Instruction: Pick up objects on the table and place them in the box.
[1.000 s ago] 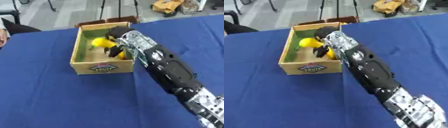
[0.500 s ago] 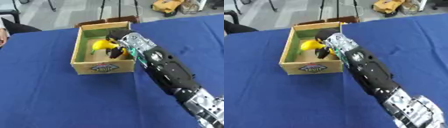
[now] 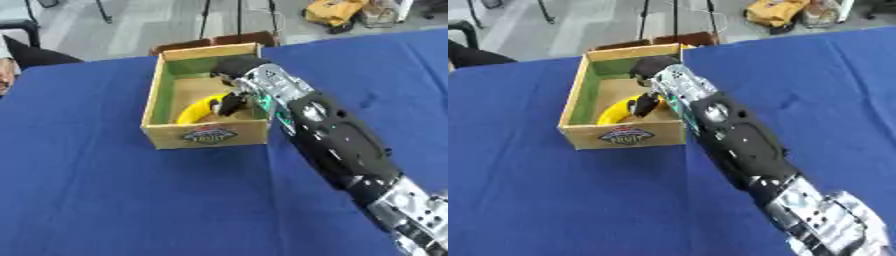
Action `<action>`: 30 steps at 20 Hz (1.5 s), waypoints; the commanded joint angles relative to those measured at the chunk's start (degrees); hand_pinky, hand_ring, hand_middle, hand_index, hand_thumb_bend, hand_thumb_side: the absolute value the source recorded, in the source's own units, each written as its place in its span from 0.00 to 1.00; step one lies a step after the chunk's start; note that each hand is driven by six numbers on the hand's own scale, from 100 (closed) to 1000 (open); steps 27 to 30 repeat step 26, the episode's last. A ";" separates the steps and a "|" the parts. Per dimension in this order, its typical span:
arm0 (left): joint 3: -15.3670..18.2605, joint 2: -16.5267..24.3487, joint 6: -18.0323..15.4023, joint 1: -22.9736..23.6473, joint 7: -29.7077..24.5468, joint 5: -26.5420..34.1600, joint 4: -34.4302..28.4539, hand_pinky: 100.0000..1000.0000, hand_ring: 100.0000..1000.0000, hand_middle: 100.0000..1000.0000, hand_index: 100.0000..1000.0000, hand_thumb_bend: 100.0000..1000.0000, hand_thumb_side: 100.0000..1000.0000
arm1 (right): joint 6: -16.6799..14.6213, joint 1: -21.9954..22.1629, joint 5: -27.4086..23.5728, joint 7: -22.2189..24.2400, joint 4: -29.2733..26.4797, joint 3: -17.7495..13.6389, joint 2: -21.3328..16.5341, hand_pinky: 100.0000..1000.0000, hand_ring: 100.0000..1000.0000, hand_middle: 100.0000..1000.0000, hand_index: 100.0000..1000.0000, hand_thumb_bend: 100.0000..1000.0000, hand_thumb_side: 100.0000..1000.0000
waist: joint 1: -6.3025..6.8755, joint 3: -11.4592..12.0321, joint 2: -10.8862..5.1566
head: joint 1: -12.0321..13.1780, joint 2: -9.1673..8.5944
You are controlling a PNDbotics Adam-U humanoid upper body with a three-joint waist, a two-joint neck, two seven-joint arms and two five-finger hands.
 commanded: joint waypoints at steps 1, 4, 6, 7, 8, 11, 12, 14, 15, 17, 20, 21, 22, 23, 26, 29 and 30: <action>0.11 0.58 0.10 -0.56 -0.17 0.09 -1.15 0.26 0.65 0.69 0.73 0.00 0.81 | 0.27 -1.14 -0.64 -0.50 -1.62 -0.44 0.09 0.82 0.99 0.88 0.95 0.11 0.49 | -0.02 0.13 -0.78 | 0.14 -0.51; 0.11 0.63 0.09 -0.60 -0.18 0.10 -1.15 0.26 0.65 0.68 0.73 0.00 0.81 | 0.32 -1.12 -0.68 -0.71 -2.00 -0.46 0.12 0.82 0.99 0.88 0.94 0.11 0.50 | -0.02 0.20 -0.80 | 0.17 -0.51; 0.12 0.67 0.08 -0.61 -0.16 0.10 -1.15 0.26 0.65 0.68 0.73 0.00 0.81 | 0.39 -1.10 -0.47 -1.05 -2.87 -0.55 0.01 0.82 0.99 0.88 0.94 0.11 0.51 | -0.03 0.22 -0.84 | 0.20 -0.52; 0.12 0.71 0.07 -0.62 -0.15 0.11 -1.15 0.26 0.65 0.68 0.73 0.00 0.81 | 0.47 -1.14 -0.39 -1.26 -3.55 -0.64 -0.07 0.82 0.99 0.88 0.94 0.11 0.52 | -0.03 0.21 -0.88 | 0.21 -0.52; 0.12 0.74 0.06 -0.64 -0.15 0.11 -1.15 0.26 0.65 0.68 0.73 0.00 0.81 | 0.56 -1.14 -0.29 -1.47 -4.37 -0.73 -0.18 0.82 0.98 0.87 0.94 0.11 0.54 | -0.03 0.20 -0.91 | 0.21 -0.52; 0.12 0.82 0.02 -0.68 -0.12 0.13 -1.15 0.26 0.65 0.68 0.73 0.00 0.81 | 0.89 -1.16 0.28 -2.13 -7.82 -1.06 -0.66 0.82 0.98 0.87 0.94 0.12 0.57 | -0.03 0.12 -1.01 | 0.27 -0.52; 0.12 0.85 0.01 -0.68 -0.12 0.13 -1.15 0.26 0.65 0.68 0.73 0.00 0.81 | 0.97 -1.11 0.47 -2.27 -9.14 -1.17 -0.88 0.82 0.98 0.87 0.94 0.12 0.59 | -0.02 0.09 -1.04 | 0.29 -0.48; 0.14 0.91 -0.03 -0.67 -0.08 0.12 -1.15 0.26 0.65 0.68 0.73 0.00 0.81 | 1.15 -0.94 0.90 -2.51 -12.28 -1.44 -1.63 0.82 0.98 0.87 0.94 0.11 0.62 | 0.01 0.06 -1.09 | 0.33 -0.33; 0.16 0.92 -0.04 -0.65 -0.06 0.11 -1.15 0.26 0.65 0.68 0.73 0.00 0.81 | 1.23 -0.77 0.94 -2.49 -14.01 -1.56 -2.11 0.81 0.98 0.87 0.94 0.12 0.62 | 0.03 0.04 -1.11 | 0.36 -0.17; 0.22 0.93 -0.07 -0.60 0.00 0.08 -1.15 0.26 0.65 0.68 0.73 0.00 0.81 | 1.43 -0.33 0.75 -2.07 -17.86 -1.77 -3.28 0.81 0.97 0.87 0.94 0.13 0.65 | 0.08 -0.05 -1.11 | 0.46 0.18; 0.30 0.96 -0.10 -0.55 0.07 -0.01 -1.15 0.26 0.65 0.68 0.73 0.00 0.81 | 2.12 0.72 0.15 -0.79 -24.61 -2.32 -5.65 0.81 0.97 0.87 0.94 0.15 0.67 | 0.23 -0.34 -1.08 | 0.93 0.54; 0.33 0.98 -0.11 -0.53 0.09 -0.05 -1.15 0.26 0.65 0.68 0.73 0.00 0.81 | 2.44 1.16 -0.24 -0.02 -26.58 -2.55 -6.51 0.80 0.97 0.86 0.94 0.16 0.67 | 0.26 -0.45 -1.09 | 1.10 0.63; 0.37 0.99 -0.11 -0.51 0.13 -0.09 -1.15 0.26 0.65 0.68 0.73 0.00 0.81 | 2.87 1.65 -0.79 0.71 -28.47 -2.87 -7.43 0.80 0.97 0.86 0.94 0.16 0.67 | 0.29 -0.56 -1.09 | 1.28 0.69; 0.39 0.98 -0.11 -0.48 0.16 -0.13 -1.15 0.26 0.65 0.68 0.73 0.00 0.81 | 3.43 2.18 -1.36 1.39 -30.21 -3.24 -8.35 0.79 0.97 0.86 0.94 0.18 0.66 | 0.33 -0.66 -1.09 | 1.46 0.72; 0.50 1.02 -0.10 -0.34 0.27 -0.27 -1.15 0.26 0.65 0.68 0.73 0.00 0.81 | 5.20 4.20 -3.98 2.61 -35.45 -4.78 -11.35 0.79 0.98 0.85 0.94 0.21 0.67 | 0.46 -0.92 -1.17 | 1.93 0.66; 0.50 1.02 -0.10 -0.34 0.27 -0.27 -1.15 0.26 0.65 0.68 0.73 0.00 0.81 | 5.20 4.20 -3.98 2.61 -35.45 -4.78 -11.35 0.79 0.98 0.85 0.94 0.21 0.67 | 0.46 -0.92 -1.17 | 1.93 0.66; 0.50 1.02 -0.10 -0.34 0.27 -0.27 -1.15 0.26 0.65 0.68 0.73 0.00 0.81 | 5.20 4.20 -3.98 2.61 -35.45 -4.78 -11.35 0.79 0.98 0.85 0.94 0.21 0.67 | 0.46 -0.92 -1.17 | 1.93 0.66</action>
